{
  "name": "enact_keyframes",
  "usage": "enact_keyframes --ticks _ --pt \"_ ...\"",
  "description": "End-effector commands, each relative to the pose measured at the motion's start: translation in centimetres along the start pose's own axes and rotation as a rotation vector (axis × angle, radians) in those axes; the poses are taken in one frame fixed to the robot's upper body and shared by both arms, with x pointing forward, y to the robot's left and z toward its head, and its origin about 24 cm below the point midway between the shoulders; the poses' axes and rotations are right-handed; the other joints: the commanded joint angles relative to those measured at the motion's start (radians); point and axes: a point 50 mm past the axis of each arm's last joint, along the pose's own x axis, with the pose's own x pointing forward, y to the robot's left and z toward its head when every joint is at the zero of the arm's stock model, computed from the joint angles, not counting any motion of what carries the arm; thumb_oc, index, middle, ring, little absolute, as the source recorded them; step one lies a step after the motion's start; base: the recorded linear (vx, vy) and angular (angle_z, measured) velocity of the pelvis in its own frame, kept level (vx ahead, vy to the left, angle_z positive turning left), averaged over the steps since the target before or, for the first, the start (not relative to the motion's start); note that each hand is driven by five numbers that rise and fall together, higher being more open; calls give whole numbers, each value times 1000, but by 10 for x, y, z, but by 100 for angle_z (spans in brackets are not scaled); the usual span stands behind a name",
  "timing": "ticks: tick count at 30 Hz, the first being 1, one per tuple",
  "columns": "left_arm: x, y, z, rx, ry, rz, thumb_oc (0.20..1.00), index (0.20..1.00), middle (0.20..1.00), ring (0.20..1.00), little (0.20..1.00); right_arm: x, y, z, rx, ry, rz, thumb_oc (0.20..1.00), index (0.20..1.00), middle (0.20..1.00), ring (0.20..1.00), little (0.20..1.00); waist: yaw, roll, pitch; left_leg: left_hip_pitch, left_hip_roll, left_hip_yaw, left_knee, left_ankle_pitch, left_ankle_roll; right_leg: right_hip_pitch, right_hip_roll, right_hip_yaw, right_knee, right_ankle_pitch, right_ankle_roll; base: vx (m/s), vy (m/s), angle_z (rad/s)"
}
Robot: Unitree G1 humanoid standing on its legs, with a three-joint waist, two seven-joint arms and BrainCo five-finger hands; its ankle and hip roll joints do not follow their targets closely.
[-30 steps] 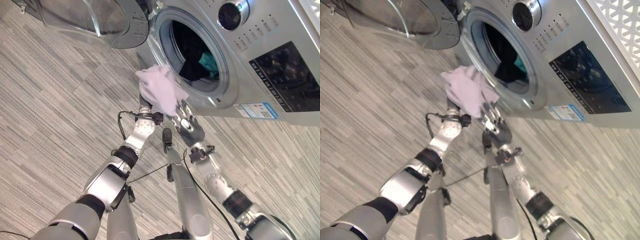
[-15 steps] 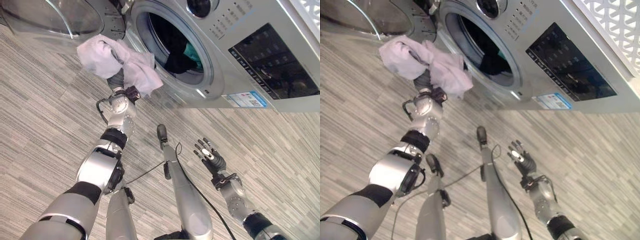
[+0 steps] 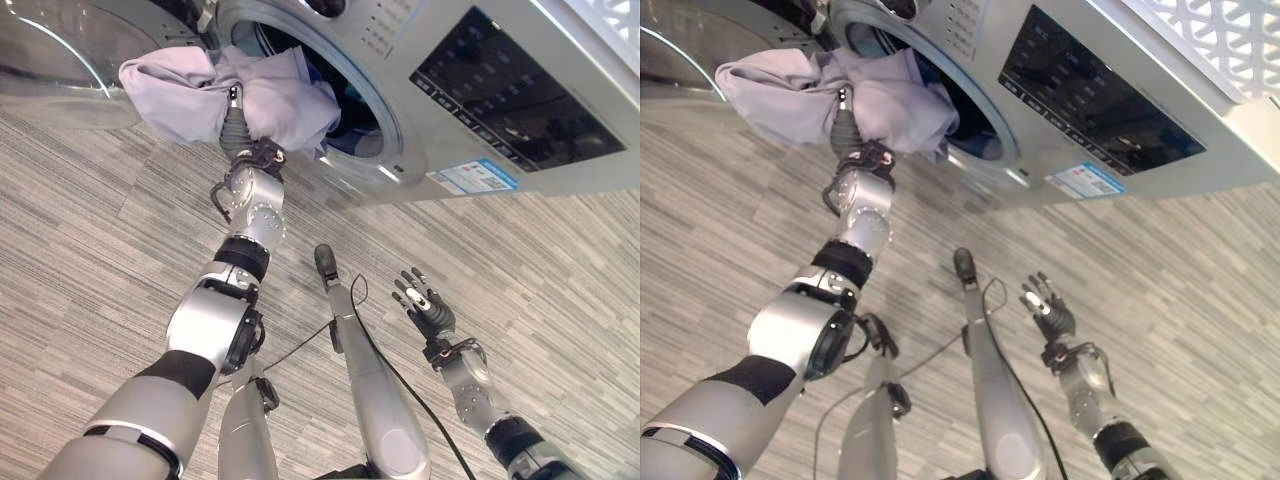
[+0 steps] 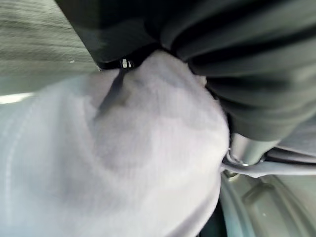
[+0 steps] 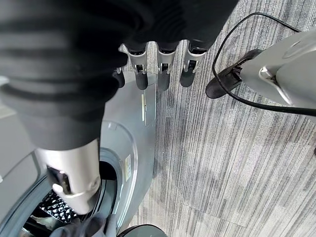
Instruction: Grab the laundry basket,head to the washer,open it,put in the laundry and shut it.
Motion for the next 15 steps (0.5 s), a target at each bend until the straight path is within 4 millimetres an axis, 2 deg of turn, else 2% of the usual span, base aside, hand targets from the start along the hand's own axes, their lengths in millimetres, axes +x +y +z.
enact_keyframes --ticks 1,4,7,8,10,12,13,14,15 --pt "7 -27 30 -106 -127 -68 200 200 200 200 200 -10 -4 -5 -10 13 -5 1000 1000 1000 1000 1000 -38 59 -2 145 69 -65 6 -150 -67 -54 -9 45 116 -141 112 108 29 -7" --pt "6 -31 30 -151 -127 -69 200 200 200 200 200 -12 -3 -4 -8 13 8 1000 1000 1000 1000 1000 -51 70 -1 159 67 -49 6 -151 -66 -65 1 59 131 -149 111 62 -8 -16" --pt "15 -30 55 -183 -187 -42 200 200 200 200 200 -9 1 5 -13 -15 36 1000 1000 1000 1000 1000 -76 73 -1 171 72 -23 6 -156 -67 -83 20 80 140 -156 115 63 -14 -15" --pt "15 -30 56 -183 -187 -42 200 200 200 200 200 -9 1 5 -13 -15 36 1000 1000 1000 1000 1000 -76 73 -1 171 72 -22 6 -156 -67 -83 20 81 140 -156 115 70 -29 -17" --pt "23 -26 79 -195 -236 -20 200 200 200 200 200 -10 1 12 -18 -39 47 1000 1000 1000 1000 1000 -96 72 -1 175 82 -1 6 -158 -69 -111 38 90 156 -161 117 79 -30 -26" --pt "26 -21 93 -200 -266 0 200 200 200 200 200 -12 0 16 -16 -58 43 1000 1000 1000 1000 1000 -106 75 -2 179 89 11 6 -158 -70 -121 47 95 160 -165 118 65 -25 -26" --pt "26 -21 94 -201 -266 0 200 200 200 200 200 -12 0 16 -17 -57 44 1000 1000 1000 1000 1000 -106 76 -2 179 89 13 6 -159 -70 -122 48 96 161 -165 118 67 -43 -25" --pt "30 -12 106 -196 -283 36 200 200 200 200 200 -13 1 21 -16 -75 53 1000 1000 1000 1000 1000 -114 78 -5 185 98 25 6 -153 -73 -131 62 101 165 -169 118 57 -43 -22" --pt "32 -8 110 -177 -283 54 200 200 200 200 200 -14 1 23 -14 -82 49 1000 1000 1000 1000 1000 -116 80 -6 187 102 27 6 -150 -74 -135 67 103 168 -171 117 77 -61 -22"
